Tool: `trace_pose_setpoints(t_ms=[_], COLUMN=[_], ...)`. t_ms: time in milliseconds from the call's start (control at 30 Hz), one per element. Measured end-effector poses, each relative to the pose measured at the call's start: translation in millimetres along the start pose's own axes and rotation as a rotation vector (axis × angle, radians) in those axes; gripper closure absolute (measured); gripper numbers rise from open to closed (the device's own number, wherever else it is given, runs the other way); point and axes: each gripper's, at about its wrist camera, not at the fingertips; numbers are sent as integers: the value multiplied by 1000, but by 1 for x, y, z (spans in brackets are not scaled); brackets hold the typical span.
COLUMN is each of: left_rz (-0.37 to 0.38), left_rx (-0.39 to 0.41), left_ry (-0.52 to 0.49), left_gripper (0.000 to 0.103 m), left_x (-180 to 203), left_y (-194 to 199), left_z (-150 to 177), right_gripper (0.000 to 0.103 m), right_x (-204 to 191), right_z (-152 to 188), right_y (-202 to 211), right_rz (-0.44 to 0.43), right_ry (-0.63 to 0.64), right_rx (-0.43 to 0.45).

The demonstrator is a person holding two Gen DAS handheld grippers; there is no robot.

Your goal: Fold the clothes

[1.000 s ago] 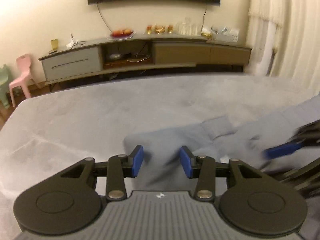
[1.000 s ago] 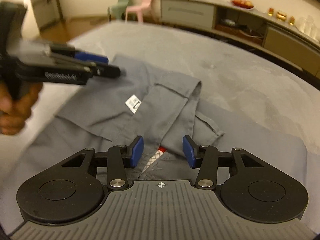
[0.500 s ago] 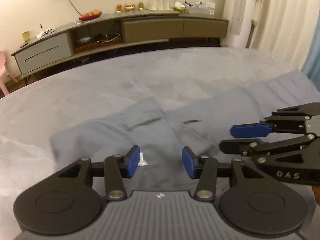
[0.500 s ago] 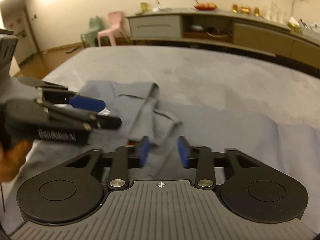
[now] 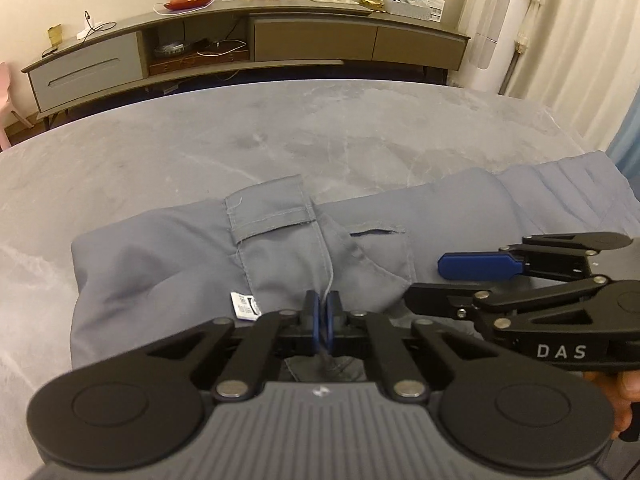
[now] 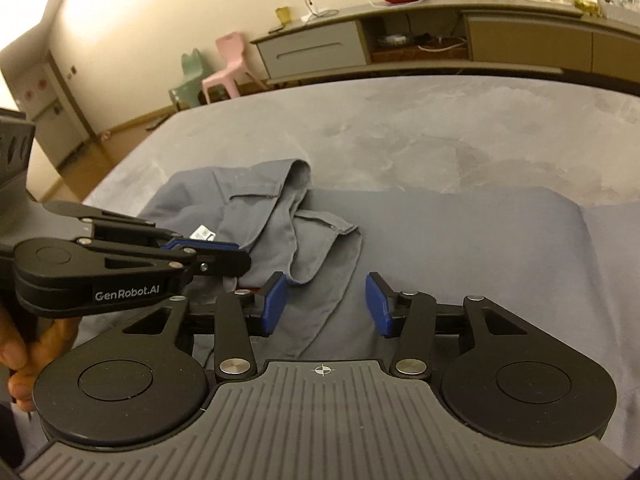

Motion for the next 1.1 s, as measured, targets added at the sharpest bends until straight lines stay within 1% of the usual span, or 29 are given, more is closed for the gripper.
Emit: trace_pose_setpoints(t_ms=[33, 100, 167, 200, 233, 267, 333, 367, 400, 500, 567, 600, 667, 733, 833, 867, 900, 933, 1000, 1033, 1100], left_rz=[-4, -2, -24, -48, -65, -80, -97, -99, -82, -20, 26, 47, 82, 109, 119, 117, 117, 119, 124, 130, 139], left_rx=[1, -7, -24, -27, -19, -12, -1, 9, 23, 67, 80, 80, 82, 84, 78, 75, 73, 75, 88, 92, 97], left_ry=[0, -22, -45, -60, -70, -79, -91, -96, -102, -106, -89, -79, -53, -25, -4, -1, 2, 4, 11, 13, 16], left_gripper=[95, 83, 86, 84, 87, 101, 102, 102, 102, 102, 102, 102, 102, 102, 102, 102, 102, 102, 102, 102, 102], left_x=[2, 9, 17, 19, 20, 21, 25, 28, 31, 37, 33, 30, 24, 16, 10, 9, 8, 8, 7, 7, 6], left_y=[2, 4, -3, -7, -8, -9, -5, -2, 3, 21, 29, 30, 30, 27, 25, 24, 24, 26, 29, 30, 32], left_z=[-1, -1, 2, 4, 4, 5, 3, 2, 1, -3, -4, -4, -3, -3, -3, -3, -2, -3, -4, -4, -4], right_gripper=[55, 55, 58, 58, 58, 60, 66, 74, 79, 85, 86, 86, 86, 86, 86, 86, 85, 82, 79, 76, 76], right_x=[1, 2, 3, 4, 4, 4, 3, 0, -3, -17, -28, -32, -34, -30, -23, -20, -17, -13, -6, -5, -16], right_z=[0, 1, 4, 5, 5, 6, 5, 4, 3, -3, -5, -8, -14, -19, -23, -24, -24, -24, -22, -21, -17], right_y=[-2, -7, -9, -10, -10, -10, -10, -10, -10, -14, -19, -21, -27, -33, -35, -33, -28, -20, -5, -2, -12], right_rz=[-9, -30, -47, -48, -48, -45, -35, -27, -20, 0, -6, -25, -80, -150, -191, -189, -167, -137, -95, -70, -8], right_ry=[-7, -19, -30, -34, -34, -28, -9, 14, 38, 128, 189, 203, 194, 146, 120, 117, 116, 112, 82, 80, 159], right_rx=[2, 3, 4, 10, 17, 21, 27, 25, 23, 8, 6, 0, -26, -50, -76, -83, -75, -53, 3, 16, -14])
Point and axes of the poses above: each gripper's, at about its wrist camera, not at the fingertips, and y roughly against the way its jaws point, x to its right, z to its underside, and after that the axes turned 13 degrees about z, right-handed
